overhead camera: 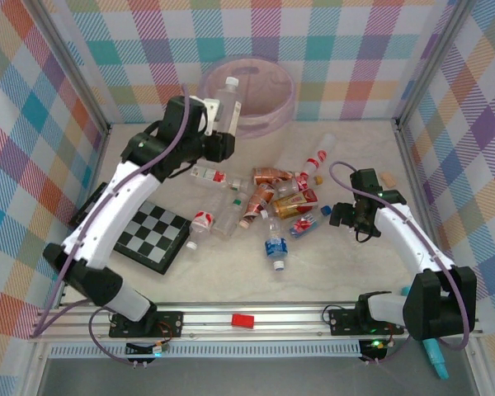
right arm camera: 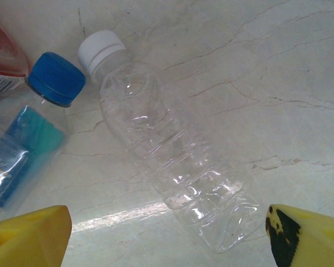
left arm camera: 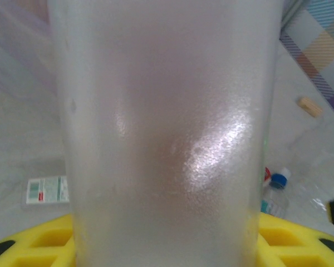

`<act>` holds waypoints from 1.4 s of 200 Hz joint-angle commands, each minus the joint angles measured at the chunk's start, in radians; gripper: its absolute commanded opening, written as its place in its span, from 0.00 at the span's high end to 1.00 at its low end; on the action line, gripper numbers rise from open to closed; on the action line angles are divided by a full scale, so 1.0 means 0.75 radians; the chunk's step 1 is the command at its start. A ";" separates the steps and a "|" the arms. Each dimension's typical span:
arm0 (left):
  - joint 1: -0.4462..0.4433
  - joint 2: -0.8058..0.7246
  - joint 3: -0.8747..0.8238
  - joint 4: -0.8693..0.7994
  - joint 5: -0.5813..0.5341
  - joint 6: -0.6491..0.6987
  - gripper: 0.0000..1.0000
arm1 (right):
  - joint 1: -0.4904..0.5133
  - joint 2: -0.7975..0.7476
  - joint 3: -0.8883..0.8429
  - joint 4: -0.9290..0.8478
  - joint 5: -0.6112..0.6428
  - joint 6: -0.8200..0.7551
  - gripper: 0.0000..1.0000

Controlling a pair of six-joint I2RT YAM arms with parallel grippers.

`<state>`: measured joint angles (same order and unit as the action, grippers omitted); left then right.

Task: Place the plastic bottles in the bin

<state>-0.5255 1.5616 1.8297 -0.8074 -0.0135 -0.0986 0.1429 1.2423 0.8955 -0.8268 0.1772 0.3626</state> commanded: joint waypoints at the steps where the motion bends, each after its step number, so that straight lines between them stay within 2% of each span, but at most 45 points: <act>1: 0.046 0.084 0.097 0.161 -0.025 0.037 0.66 | -0.009 -0.077 -0.008 -0.024 -0.096 0.043 0.11; 28: 0.093 0.258 0.313 0.166 -0.028 -0.033 0.66 | -0.009 -0.154 0.018 -0.079 -0.124 0.058 0.11; 71: 0.141 0.443 0.607 0.200 0.079 -0.126 0.68 | -0.008 -0.200 0.033 -0.137 -0.119 0.055 0.11; 108: 0.172 0.726 1.030 0.029 0.068 -0.107 0.70 | -0.009 -0.228 0.041 -0.168 -0.109 0.066 0.10; 173: 0.196 0.863 1.025 0.200 0.120 -0.081 0.73 | -0.004 -0.318 0.076 -0.203 -0.147 0.069 0.10; 235: 0.202 0.984 1.061 0.113 0.155 -0.053 0.72 | -0.004 -0.335 0.060 -0.209 -0.106 0.073 0.10; 256: 0.204 1.015 1.059 0.085 0.201 -0.044 0.65 | -0.004 -0.333 0.052 -0.193 -0.114 0.073 0.10; 280: 0.204 1.037 1.058 0.072 0.209 -0.042 0.43 | -0.003 -0.331 0.042 -0.185 -0.119 0.077 0.10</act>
<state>-0.3843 2.3016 2.6049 -0.7036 0.1135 -0.1406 0.1432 1.0103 0.9314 -0.9627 0.0929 0.4076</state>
